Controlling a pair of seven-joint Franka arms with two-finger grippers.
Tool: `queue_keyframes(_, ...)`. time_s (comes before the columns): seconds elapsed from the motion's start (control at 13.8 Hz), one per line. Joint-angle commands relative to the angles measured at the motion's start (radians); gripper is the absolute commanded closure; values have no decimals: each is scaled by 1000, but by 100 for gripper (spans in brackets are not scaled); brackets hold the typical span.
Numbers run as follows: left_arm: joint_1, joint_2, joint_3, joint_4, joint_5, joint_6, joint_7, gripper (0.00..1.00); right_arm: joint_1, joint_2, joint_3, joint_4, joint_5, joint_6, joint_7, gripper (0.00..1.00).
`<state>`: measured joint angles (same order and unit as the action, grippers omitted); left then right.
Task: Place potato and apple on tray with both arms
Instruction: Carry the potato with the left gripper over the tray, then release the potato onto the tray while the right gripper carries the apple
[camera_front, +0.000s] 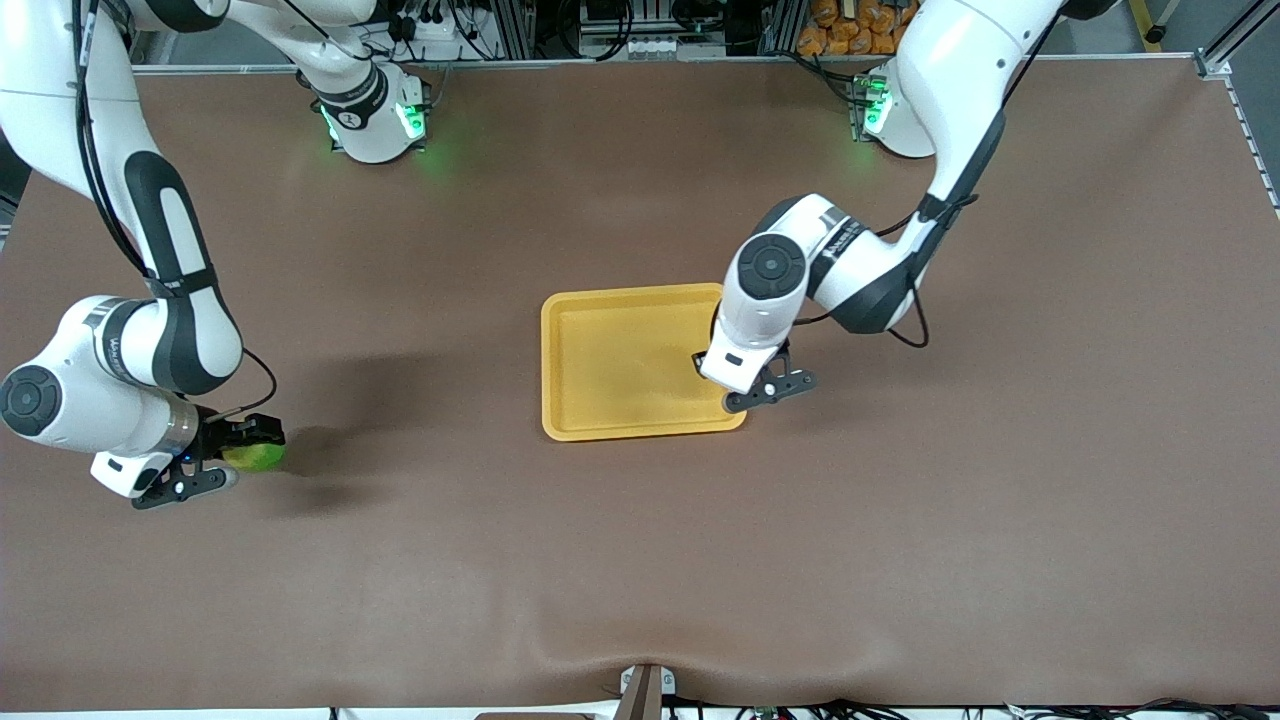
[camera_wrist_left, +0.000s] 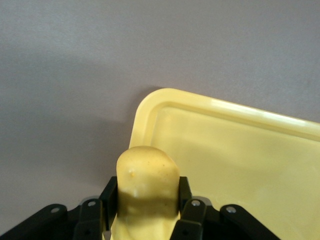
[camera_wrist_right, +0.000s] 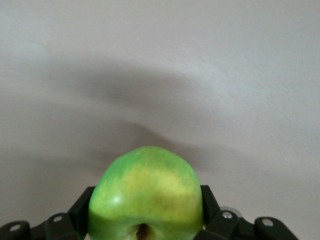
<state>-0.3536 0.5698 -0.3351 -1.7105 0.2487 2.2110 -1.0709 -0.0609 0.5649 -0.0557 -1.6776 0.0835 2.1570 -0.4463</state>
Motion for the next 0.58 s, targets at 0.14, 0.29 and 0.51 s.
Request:
queue_keyframes(0.14, -59, 82, 8, 71, 95, -27, -76, 95, 1, -56, 104, 140, 16, -265, -81, 88)
queue_keyframes(0.29, -79, 108, 10, 77, 139, -27, -92, 94, 3, -54, 195, 193, 18, -304, -127, 88)
queue_keyframes(0.51, -94, 133, 8, 77, 193, -25, -115, 91, 15, -45, 318, 199, 16, -286, -141, 88)
